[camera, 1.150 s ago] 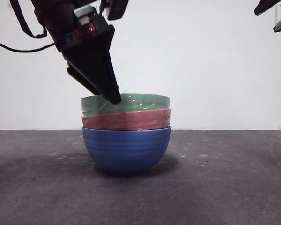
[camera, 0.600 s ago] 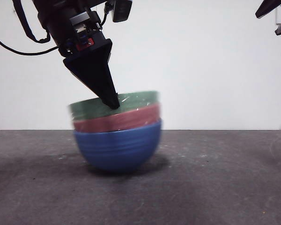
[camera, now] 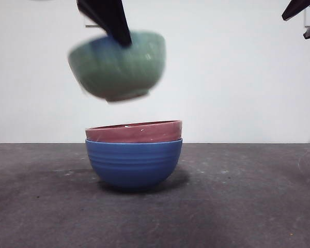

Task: Pick up the green bowl on the top,put the green bowl on the left,pick up the red bowl in the middle,put the red bowl on the right

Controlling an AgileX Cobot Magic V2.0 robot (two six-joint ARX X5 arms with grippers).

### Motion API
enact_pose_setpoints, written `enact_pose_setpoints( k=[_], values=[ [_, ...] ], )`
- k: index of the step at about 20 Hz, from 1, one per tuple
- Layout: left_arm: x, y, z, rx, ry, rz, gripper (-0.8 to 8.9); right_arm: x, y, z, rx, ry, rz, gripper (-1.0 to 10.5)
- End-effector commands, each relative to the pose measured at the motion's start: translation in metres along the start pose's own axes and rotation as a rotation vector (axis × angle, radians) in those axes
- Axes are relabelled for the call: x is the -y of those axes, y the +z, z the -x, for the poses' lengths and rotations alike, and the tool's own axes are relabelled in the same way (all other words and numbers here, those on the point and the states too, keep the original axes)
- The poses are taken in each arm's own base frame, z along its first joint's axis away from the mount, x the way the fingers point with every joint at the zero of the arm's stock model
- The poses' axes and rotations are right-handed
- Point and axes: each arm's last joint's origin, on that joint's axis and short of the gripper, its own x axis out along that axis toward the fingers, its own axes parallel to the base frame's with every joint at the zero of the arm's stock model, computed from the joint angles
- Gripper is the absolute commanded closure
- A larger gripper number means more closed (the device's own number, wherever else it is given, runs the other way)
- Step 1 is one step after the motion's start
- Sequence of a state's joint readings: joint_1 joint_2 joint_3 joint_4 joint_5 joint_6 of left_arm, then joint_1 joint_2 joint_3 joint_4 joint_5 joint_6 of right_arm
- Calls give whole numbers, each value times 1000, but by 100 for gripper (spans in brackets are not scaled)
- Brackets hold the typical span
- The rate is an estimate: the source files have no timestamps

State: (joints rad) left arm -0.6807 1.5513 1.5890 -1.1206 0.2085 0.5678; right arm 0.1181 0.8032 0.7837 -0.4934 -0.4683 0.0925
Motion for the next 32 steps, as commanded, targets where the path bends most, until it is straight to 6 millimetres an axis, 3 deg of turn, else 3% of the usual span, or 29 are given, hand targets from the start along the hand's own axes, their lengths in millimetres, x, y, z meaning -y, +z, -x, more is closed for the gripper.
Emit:
enact_pose_setpoints(
  k=[1, 4, 7, 9, 16, 18, 22, 26, 27, 29, 30, 32],
  values=[
    [6, 1, 29, -27, 112, 103, 822, -1, 2, 0, 8, -1, 10, 696],
    [22, -14, 58, -47, 154, 214, 822, -1, 2, 0, 8, -1, 10, 696],
    [35, -36, 66, -74, 243, 327, 822, -1, 2, 0, 8, -1, 10, 697],
    [45, -54, 53, -62, 250, 399, 822, -1, 2, 0, 7, 0, 10, 697],
    [62, -105, -42, -107, 221, 488, 822, -1, 2, 0, 7, 0, 9, 698],
    [64, -116, -59, -100, 222, 496, 823, -1, 2, 0, 7, 0, 9, 698],
    [67, -128, -79, -71, 216, 490, 822, -1, 2, 0, 7, 0, 9, 698],
    [68, -129, -80, -76, 215, 491, 811, -1, 2, 0, 7, 0, 9, 697],
    [68, -129, -80, -74, 210, 492, 768, -1, 2, 0, 8, 1, 10, 697],
    [69, -128, -80, -62, 171, 498, 455, -1, 2, 0, 7, 7, 9, 696],
    [69, -128, -80, -59, 171, 508, 380, -1, 2, 0, 7, 9, 11, 693],
    [68, -126, -78, -47, 176, 549, 378, -3, 3, -2, 10, 25, 25, 692]
  ],
)
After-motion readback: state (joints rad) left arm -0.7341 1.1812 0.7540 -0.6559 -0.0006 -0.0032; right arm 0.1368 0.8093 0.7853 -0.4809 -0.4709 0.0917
